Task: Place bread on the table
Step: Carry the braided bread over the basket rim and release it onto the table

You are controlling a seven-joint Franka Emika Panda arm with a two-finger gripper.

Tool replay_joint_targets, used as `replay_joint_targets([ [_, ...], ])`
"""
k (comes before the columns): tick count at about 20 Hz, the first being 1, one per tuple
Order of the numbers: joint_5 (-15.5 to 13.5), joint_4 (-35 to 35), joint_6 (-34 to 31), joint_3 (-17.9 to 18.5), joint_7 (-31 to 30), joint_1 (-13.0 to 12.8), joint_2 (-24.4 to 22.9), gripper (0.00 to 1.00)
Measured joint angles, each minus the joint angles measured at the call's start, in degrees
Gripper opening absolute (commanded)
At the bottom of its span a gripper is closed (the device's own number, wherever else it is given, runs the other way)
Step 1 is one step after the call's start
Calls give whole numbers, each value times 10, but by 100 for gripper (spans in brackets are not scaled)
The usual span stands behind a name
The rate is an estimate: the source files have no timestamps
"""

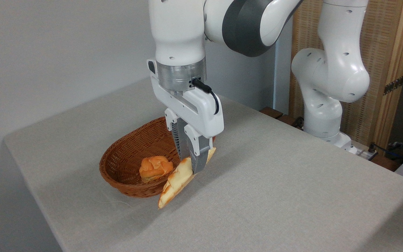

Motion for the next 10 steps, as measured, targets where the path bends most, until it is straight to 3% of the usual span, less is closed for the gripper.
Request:
replay_joint_targets([
  [10, 0, 0, 0, -2, 0, -3, 2, 100],
])
